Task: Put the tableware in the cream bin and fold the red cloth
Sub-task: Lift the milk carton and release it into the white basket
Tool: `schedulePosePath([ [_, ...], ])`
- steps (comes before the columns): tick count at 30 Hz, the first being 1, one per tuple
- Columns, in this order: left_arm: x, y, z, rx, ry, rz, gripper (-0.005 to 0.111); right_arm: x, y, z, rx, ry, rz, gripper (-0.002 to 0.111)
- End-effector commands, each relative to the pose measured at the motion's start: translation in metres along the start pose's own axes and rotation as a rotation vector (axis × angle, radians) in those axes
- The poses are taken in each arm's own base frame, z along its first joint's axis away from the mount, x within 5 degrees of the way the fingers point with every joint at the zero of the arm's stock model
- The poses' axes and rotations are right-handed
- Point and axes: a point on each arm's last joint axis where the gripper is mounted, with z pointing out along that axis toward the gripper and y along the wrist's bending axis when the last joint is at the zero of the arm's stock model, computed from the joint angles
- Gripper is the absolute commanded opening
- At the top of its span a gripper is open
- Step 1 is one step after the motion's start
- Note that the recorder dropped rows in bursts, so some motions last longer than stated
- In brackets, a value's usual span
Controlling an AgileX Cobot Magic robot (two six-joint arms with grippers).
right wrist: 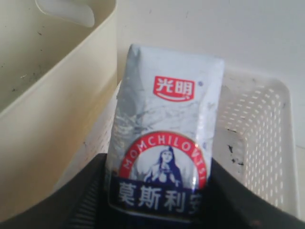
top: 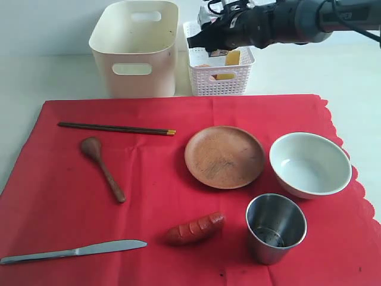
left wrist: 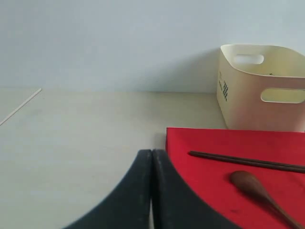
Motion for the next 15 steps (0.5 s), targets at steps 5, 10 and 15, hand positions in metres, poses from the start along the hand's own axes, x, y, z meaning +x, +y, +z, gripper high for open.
schedulePosePath([
  [5,-0.0006,0.0001,-0.0005,-0.002,-0.008,-0.001,0.0,-0.0084,-0.002,0.0047,0.003,-0.119,0.005,0.061],
  [10,-0.0006,0.0001,-0.0005,-0.002,-0.008,-0.001,0.0,-0.0094,-0.002,0.0055,0.003,-0.145,0.017,0.085],
  [15,-0.0006,0.0001,-0.0005,-0.002,-0.008,-0.001,0.0,-0.0084,-0.0022,0.0056,0.004,-0.134,0.039,0.091],
])
